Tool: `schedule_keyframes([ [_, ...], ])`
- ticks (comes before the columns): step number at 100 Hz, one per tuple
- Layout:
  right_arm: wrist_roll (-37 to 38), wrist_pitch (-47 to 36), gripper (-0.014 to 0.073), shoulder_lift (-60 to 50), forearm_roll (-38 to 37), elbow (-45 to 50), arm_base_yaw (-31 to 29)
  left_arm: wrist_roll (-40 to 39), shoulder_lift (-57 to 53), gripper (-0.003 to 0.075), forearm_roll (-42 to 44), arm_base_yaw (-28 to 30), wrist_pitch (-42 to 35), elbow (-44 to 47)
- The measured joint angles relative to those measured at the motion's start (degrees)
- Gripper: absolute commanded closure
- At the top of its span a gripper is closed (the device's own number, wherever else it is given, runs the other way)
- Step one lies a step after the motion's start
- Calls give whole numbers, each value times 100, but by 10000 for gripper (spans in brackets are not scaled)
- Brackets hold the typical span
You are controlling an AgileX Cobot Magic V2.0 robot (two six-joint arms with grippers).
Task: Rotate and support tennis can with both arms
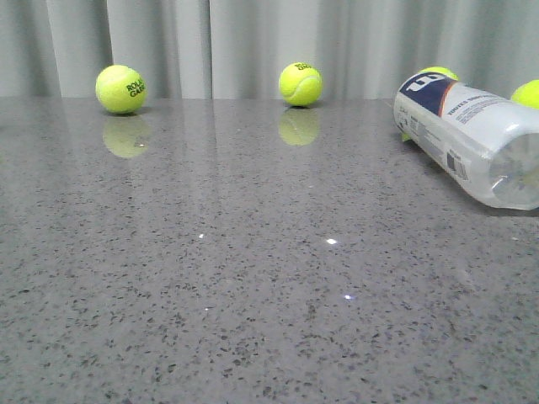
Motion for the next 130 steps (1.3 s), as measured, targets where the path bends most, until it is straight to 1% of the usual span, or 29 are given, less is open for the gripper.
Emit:
schedule_keyframes([
  [74,0,0,664,0,0,0,0,0,0,739,0,0,0,0],
  [81,0,91,664,0,0,0,0,0,0,739,0,0,0,0],
  [91,0,593,664,0,0,-196,0,0,0,739,0,0,0,0],
  [100,0,1153,664,26,0,-662,0,0,0,739,0,0,0,0],
  [106,0,1665,664,152,0,-1079,0,0,0,739,0,0,0,0],
  [119,0,2886,664,758,0,-1960,0,0,0,739,0,0,0,0],
  [130,0,3448,664,1481,23,-2611,0,0,0,739,0,0,0,0],
])
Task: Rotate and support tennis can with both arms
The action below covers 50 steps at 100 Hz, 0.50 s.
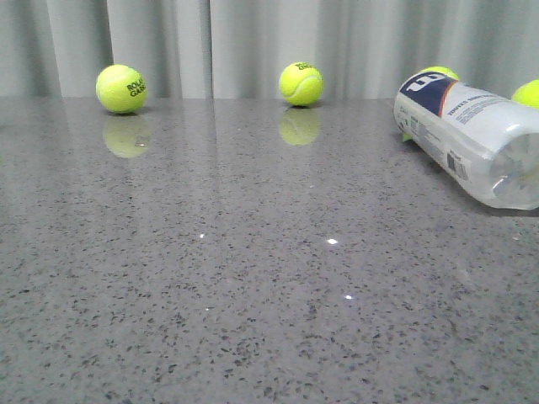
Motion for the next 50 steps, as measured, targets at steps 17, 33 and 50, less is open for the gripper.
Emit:
schedule_keyframes([
  [17,0,268,662,1061,73,-640,0,0,0,739,0,0,0,0],
  [33,-78,586,540,1979,228,-1167,0,0,0,739,0,0,0,0],
  [50,-436,1023,68,2943,652,-1818,0,0,0,739,0,0,0,0],
])
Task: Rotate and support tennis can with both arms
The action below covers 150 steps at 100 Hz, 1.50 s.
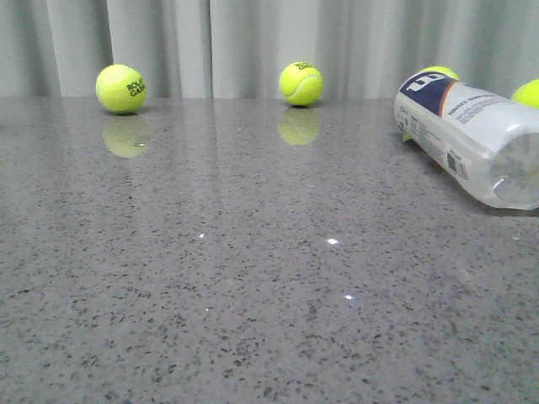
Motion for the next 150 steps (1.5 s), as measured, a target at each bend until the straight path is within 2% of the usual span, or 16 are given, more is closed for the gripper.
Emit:
schedule_keyframes([
  [4,-56,9,-33,214,133,-152,0,0,0,739,0,0,0,0],
  [7,-77,28,-76,354,214,-251,0,0,0,739,0,0,0,0],
  [18,-126,79,-36,911,548,-643,0,0,0,739,0,0,0,0],
  [55,-203,513,-37,2952,1260,-2183,668,0,0,739,0,0,0,0],
  [94,-216,579,-36,5080,1678,-3284,685,0,0,739,0,0,0,0],
  [103,-216,594,24,5342,1750,-3451,685,0,0,739,0,0,0,0],
  [120,-229,789,269,5508,1781,-3668,685,0,0,739,0,0,0,0],
  [137,-492,1078,286,5512,1781,-4001,738,0,0,739,0,0,0,0],
  [150,-1387,1380,286,5512,1768,-4512,976,0,0,739,0,0,0,0],
])
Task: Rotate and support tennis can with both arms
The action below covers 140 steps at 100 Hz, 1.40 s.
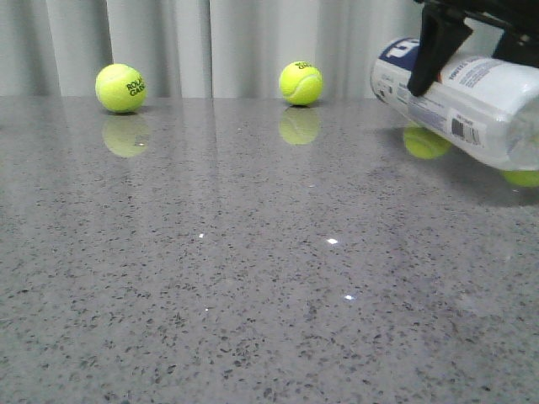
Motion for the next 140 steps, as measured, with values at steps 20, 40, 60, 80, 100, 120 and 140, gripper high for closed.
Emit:
schedule_keyframes([
  [20,-2128,195,286,0,-364,-478,797,0,0,739,0,0,0,0],
  [40,-4555,225,286,248,-693,-501,1594,0,0,739,0,0,0,0],
  [60,-5410,146,286,609,-713,-501,1926,0,0,739,0,0,0,0],
  [80,-5474,75,195,810,-735,-512,1952,0,0,739,0,0,0,0],
  [100,-5533,75,-50,810,-798,-512,1952,0,0,739,0,0,0,0],
  [120,-5559,75,-48,818,-868,-512,1952,0,0,739,0,0,0,0],
  [140,-5572,248,-48,614,-896,-675,1952,0,0,739,0,0,0,0],
])
